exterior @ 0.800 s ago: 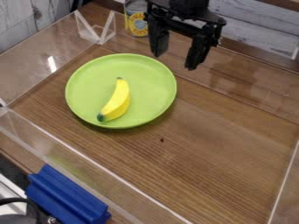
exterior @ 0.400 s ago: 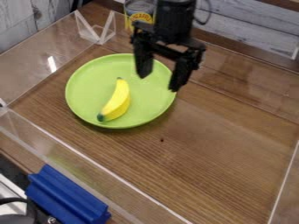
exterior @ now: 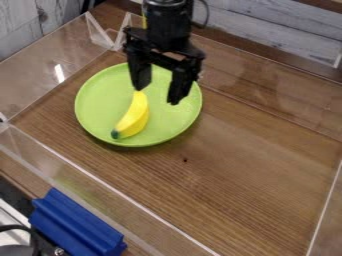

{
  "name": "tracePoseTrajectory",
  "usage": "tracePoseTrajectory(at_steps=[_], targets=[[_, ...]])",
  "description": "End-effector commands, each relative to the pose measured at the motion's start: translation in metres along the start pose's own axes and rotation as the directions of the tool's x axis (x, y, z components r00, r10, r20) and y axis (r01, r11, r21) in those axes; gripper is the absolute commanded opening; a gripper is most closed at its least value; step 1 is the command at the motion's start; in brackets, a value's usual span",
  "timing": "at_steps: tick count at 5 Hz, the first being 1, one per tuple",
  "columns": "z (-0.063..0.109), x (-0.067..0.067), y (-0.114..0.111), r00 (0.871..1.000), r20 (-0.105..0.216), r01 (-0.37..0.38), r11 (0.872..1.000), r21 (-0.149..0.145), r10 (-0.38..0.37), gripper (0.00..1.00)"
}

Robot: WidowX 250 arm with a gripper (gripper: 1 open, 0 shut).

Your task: Remove the banana from inside the green plate and put it on the table

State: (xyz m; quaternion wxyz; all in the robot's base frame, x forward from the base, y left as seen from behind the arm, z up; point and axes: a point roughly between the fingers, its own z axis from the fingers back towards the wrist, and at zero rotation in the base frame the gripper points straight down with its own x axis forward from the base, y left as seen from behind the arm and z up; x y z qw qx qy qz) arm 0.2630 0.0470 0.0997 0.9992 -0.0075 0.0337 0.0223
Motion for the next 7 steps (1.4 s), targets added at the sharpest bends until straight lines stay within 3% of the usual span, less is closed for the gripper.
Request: tracePoseTrajectory(at_steps=[1, 7], targets=[[0.010, 0.002, 0.012, 0.997, 0.077, -0.002, 1.000, 0.009, 0.001, 1.00], [-0.039, 0.003, 0.031, 0.997, 0.079, -0.015, 1.000, 0.007, 0.015, 1.00]])
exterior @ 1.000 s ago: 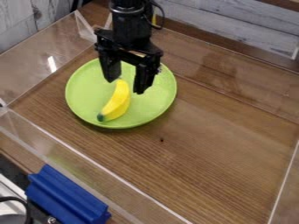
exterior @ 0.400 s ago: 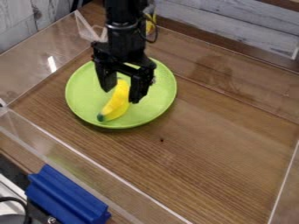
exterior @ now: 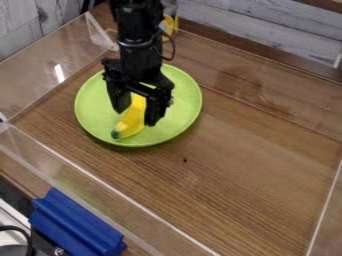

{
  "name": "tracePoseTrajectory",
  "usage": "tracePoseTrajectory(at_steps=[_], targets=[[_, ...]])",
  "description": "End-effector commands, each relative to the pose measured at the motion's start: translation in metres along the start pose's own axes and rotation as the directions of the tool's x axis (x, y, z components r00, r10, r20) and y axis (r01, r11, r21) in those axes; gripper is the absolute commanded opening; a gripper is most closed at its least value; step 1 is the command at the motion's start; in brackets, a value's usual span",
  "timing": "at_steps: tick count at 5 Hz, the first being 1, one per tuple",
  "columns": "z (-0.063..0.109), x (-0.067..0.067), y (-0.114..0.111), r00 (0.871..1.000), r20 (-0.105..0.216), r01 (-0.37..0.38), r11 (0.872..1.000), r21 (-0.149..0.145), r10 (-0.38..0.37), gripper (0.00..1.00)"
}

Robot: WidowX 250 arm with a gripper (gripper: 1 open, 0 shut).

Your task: Remove the banana from inside the green plate and put it on the table

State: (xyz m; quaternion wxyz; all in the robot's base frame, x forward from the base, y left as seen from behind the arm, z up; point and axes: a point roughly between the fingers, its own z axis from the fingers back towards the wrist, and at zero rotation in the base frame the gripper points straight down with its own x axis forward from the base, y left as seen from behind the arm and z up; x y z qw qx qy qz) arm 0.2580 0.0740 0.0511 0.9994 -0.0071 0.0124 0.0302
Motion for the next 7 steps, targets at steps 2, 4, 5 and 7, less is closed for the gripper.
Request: tracePoseTrajectory(at_steps=[2, 4, 5, 7], targets=[[-0.005, 0.004, 0.007, 0.999, 0.044, 0.003, 1.000, 0.007, -0.003, 1.00], [-0.016, 0.005, 0.010, 0.998, 0.055, 0.000, 1.000, -0.001, 0.000, 1.00], [-0.018, 0.006, 0.011, 0.998, 0.057, 0.000, 1.000, -0.004, 0.001, 0.00], [-0.011, 0.007, 0.013, 0.998, 0.061, -0.011, 1.000, -0.011, 0.012, 0.00]])
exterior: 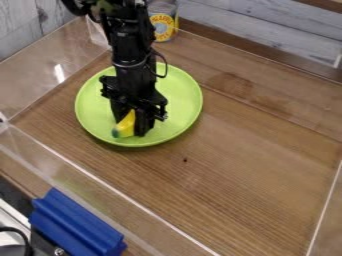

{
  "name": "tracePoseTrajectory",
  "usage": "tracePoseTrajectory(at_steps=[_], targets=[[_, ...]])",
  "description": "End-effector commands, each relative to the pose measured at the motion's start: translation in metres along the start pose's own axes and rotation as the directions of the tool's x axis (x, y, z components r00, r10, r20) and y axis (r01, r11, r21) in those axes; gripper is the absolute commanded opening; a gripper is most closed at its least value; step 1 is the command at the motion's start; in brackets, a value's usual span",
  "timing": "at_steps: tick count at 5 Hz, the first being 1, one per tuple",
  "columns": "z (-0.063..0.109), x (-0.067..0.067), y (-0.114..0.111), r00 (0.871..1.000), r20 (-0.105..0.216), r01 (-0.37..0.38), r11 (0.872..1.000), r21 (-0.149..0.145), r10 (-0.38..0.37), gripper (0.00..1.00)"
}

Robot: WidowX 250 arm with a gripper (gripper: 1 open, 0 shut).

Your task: Remove the banana from inside the green plate and put it on the table

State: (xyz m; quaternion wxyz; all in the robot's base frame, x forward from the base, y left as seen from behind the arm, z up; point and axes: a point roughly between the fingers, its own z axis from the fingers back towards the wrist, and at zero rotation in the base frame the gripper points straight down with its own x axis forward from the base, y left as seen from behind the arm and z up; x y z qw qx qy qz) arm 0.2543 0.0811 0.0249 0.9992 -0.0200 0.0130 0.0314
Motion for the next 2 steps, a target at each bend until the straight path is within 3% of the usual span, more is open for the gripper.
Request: tracePoseTrajectory(at_steps=[1, 2], targets=[[0.0206, 0.0104, 0.0065, 0.998, 0.066, -0.019, 1.000, 0.010, 0.018, 0.00], [0.0243, 0.0116, 0.0079, 0.997, 0.070, -0.029, 1.000, 0.002, 0.029, 0.00]])
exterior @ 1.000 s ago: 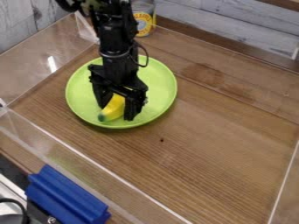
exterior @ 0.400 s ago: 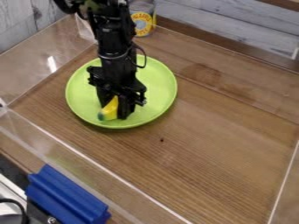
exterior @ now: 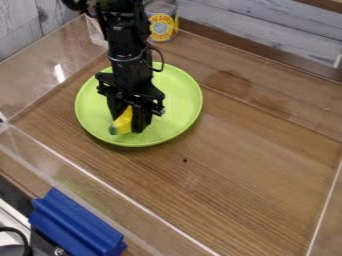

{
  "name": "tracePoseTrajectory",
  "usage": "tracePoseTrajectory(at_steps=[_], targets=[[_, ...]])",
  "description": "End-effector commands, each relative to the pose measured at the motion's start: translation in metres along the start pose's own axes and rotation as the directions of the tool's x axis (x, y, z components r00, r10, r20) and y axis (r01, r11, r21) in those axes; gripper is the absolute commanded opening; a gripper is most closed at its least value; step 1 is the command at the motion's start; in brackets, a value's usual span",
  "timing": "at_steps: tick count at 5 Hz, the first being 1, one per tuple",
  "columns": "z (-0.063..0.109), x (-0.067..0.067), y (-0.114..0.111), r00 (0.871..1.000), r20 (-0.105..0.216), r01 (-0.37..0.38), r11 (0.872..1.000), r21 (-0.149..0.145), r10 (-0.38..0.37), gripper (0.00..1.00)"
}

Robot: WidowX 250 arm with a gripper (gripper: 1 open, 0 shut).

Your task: Remove the banana from inside the green plate and put it on the table

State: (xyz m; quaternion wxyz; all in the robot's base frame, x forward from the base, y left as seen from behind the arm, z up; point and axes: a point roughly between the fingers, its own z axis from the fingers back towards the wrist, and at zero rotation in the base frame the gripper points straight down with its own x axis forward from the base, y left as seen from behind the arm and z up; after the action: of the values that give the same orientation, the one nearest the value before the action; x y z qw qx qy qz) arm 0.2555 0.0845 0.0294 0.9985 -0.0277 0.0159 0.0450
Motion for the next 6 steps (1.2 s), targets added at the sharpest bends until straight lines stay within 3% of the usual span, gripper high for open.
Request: tracePoseTrajectory(at_steps=[1, 6], targets=[[0.025, 0.010, 0.002, 0.997, 0.072, -0.002, 1.000, 0.019, 0.000, 0.00], [0.055, 0.007, -0.011, 0.998, 0.059, 0.014, 1.000, 0.017, -0.015, 0.00]])
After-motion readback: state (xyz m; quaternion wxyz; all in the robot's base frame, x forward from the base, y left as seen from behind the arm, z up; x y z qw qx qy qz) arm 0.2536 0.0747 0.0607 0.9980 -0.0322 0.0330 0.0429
